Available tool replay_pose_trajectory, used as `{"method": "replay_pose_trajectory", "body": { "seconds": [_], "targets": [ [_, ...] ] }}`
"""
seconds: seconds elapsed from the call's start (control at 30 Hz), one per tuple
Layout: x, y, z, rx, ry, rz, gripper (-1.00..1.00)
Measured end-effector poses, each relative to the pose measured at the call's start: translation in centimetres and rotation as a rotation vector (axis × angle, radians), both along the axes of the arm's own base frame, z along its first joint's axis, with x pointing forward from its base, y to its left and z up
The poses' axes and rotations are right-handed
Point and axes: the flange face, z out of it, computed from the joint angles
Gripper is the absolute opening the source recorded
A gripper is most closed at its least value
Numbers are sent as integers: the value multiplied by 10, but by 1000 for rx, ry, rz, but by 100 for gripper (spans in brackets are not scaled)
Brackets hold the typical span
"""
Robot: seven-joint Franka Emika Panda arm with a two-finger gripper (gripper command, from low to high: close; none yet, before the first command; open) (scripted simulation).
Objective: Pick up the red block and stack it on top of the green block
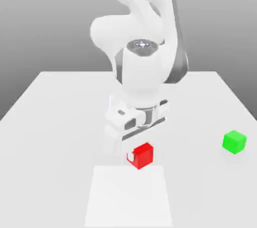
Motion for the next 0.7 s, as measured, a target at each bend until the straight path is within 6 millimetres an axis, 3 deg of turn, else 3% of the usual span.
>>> {"method": "replay_pose_trajectory", "body": {
  "seconds": [0.13, 0.23, 0.37, 0.5, 0.57, 0.7],
  "targets": [
    [-11, 72, 9, -1, 0, 303, -100],
    [-31, 128, 15, -1, 0, 540, -100],
    [-72, 198, 23, -1, 0, 857, -100],
    [-129, 258, 31, 0, 1, 1175, -100],
    [-146, 274, 25, 0, 2, 1261, -100],
    [-147, 277, -14, -1, 1, 1278, -100]
  ]
}}
